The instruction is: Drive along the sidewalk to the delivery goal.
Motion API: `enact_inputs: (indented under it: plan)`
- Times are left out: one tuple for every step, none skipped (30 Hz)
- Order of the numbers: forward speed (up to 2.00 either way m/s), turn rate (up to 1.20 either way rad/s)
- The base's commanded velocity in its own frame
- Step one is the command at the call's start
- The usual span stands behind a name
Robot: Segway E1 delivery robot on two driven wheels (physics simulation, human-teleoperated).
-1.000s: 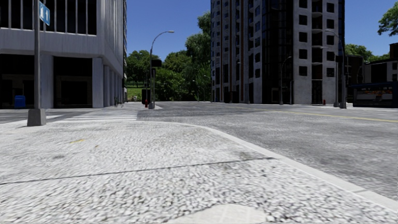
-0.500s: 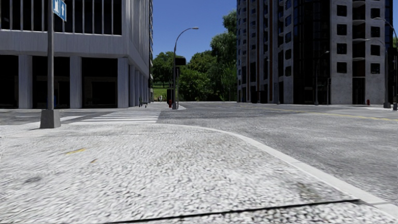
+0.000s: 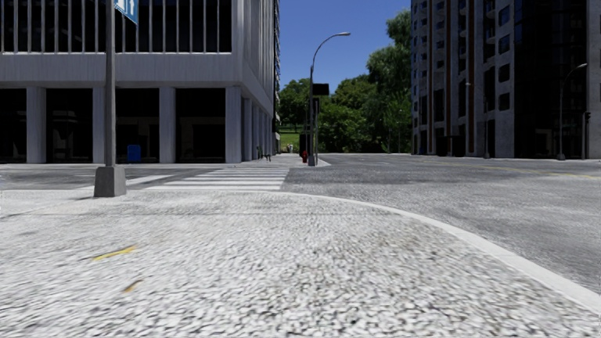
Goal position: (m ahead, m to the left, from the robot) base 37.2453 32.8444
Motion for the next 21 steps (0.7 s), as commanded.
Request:
enact_inputs:
  plan:
    - [2.00, 0.41]
    - [2.00, 0.41]
    - [2.00, 0.39]
    - [2.00, 0.39]
    - [2.00, 0.39]
    - [2.00, 0.39]
    - [2.00, 0.38]
    - [2.00, 0.29]
    - [2.00, 0.00]
    - [2.00, 0.00]
    - [2.00, 0.00]
    - [2.00, 0.00]
    - [2.00, 0.00]
    - [2.00, 0.00]
    - [2.00, 0.00]
    - [2.00, 0.00]
    - [2.00, 0.00]
    - [2.00, 0.00]
    - [2.00, 0.00]
    - [2.00, 0.00]
    - [2.00, 0.00]
